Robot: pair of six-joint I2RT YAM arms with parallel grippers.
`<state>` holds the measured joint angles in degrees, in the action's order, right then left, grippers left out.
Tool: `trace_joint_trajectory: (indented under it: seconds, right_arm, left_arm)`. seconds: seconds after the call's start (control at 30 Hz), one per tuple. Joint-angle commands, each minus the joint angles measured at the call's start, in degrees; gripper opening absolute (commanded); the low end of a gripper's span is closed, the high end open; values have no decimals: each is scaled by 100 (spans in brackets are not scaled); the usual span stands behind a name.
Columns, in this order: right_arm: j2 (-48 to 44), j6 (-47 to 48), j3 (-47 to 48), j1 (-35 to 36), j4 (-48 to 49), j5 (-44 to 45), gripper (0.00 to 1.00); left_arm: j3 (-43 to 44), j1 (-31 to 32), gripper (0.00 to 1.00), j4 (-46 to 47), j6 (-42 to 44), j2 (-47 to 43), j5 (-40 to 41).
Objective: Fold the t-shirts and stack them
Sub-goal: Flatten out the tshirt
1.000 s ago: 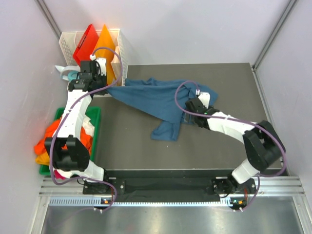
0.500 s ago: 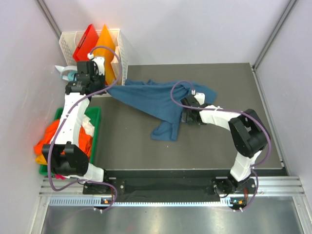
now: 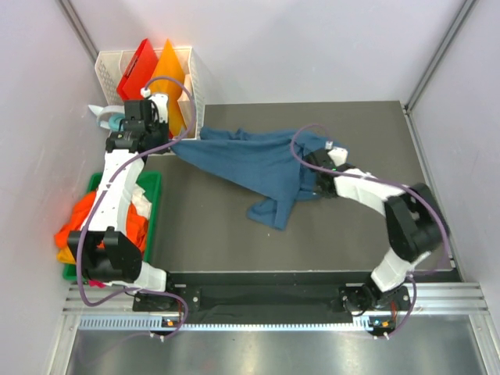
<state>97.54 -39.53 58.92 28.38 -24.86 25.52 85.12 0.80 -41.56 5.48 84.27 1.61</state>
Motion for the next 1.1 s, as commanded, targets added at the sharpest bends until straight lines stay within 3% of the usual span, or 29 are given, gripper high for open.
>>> trace_joint_trajectory:
  seconds: [0.0,0.13,0.27,0.47,0.53,0.63,0.77,0.87,1.07]
  right_arm:
    - [-1718,164,268,-657,-414,1181,0]
    - [-2791,937,1032,-1359,-449,1535,0]
    - [-2872,1219,1806,-1783,-757,1614,0]
    - [-2363,1527,2001,-2328,-783,1237,1]
    - [-1985,1545,1949,-2346,-740,1219,12]
    - [-1537,1623,1694,-2346,-329,1044,52]
    - [-1123,1589,1719,-2337,-177,631,71]
    - [-1315,1501,1633,-2241,-63,446,77]
    - [-1782,1352,1132,-1258,-273,305,74]
  left_arm:
    - [223,-36,0,306,-125,-332,244]
    - [391,-238,0,368,-222,-323,200]
    - [382,-247,0,438,-345,-288,121]
    - [137,-247,0,623,-424,-157,33]
    - [-64,-238,0,702,-433,-104,-11]
    - [-416,-229,0,965,-416,-69,-64]
    - [-637,-220,0,1177,-407,71,-108]
    - [-655,-212,0,1159,-433,151,-134]
    - [-857,-168,0,1299,-372,160,-134]
